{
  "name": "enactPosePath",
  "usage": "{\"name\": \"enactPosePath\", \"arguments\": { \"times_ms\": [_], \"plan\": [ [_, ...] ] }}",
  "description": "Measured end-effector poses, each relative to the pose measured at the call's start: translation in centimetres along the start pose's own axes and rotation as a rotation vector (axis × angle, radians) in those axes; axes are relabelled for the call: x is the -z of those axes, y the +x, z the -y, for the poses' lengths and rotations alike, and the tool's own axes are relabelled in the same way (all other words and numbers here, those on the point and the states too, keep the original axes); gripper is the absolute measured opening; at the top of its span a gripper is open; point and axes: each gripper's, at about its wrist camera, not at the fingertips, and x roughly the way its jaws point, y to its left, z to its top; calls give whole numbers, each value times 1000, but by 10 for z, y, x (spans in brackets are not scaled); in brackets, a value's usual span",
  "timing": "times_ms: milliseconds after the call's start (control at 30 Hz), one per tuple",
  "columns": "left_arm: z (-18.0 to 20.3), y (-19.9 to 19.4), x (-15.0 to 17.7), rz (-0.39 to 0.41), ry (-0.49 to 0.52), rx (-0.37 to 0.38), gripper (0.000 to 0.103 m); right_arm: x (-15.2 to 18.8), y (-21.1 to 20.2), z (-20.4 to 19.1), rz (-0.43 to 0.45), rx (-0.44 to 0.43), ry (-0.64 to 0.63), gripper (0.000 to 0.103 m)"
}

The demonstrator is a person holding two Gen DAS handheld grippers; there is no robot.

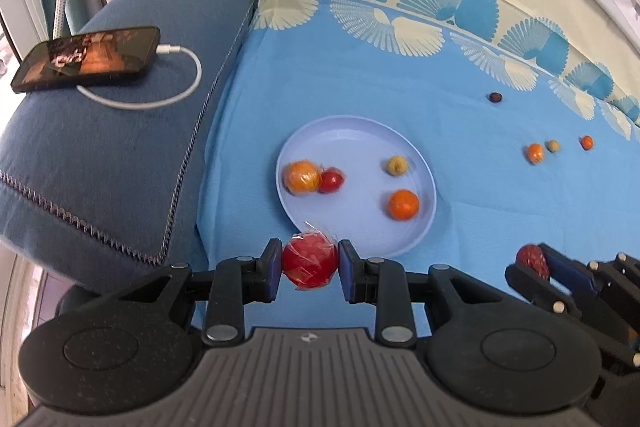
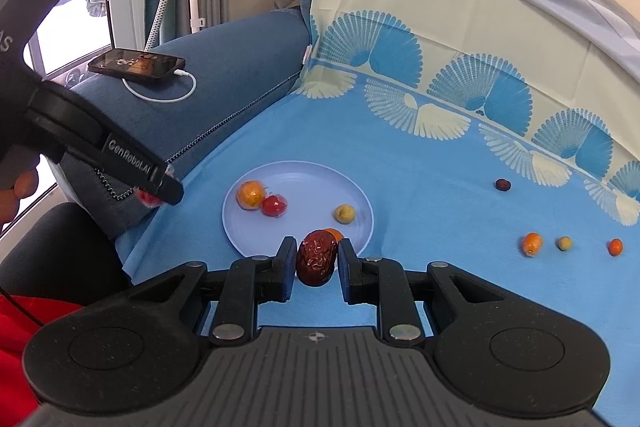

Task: Organize fruits
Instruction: 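Carry the wrapped tomato in the left tool to the plate while the right tool carries the jujube, then open the left tool to drop the tomato on the plate while the right tool releases the jujube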

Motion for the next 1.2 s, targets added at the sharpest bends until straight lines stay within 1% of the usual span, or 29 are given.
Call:
{"name": "enactPosePath", "arguments": {
  "times_ms": [200, 367, 500, 633, 800, 1000, 1167, 1200],
  "plan": [
    [-2, 18, -19, -1, -2, -5, 33, -8, 22, 0, -24, -15, -4, 23],
    [-6, 39, -33, -29, -20, 15, 33, -18, 46, 2, -43, -28, 0, 23],
    [-7, 60, -42, -50, -6, 21, 33, -26, 69, 4, -48, -35, 5, 23],
    [-4, 84, -49, -78, 12, 18, 33, -31, 97, 8, -74, -44, 13, 23],
    [1, 117, -58, -119, 28, 7, 33, -29, 132, 11, -129, -58, 17, 23],
    [3, 146, -61, -167, 46, 1, 33, -25, 164, 13, -181, -80, 16, 23],
    [5, 159, -65, -167, 66, -4, 33, -26, 183, 14, -198, -98, 12, 23],
    [5, 159, -66, -157, 68, -10, 35, -26, 185, 14, -199, -102, 10, 23]
  ]
}}
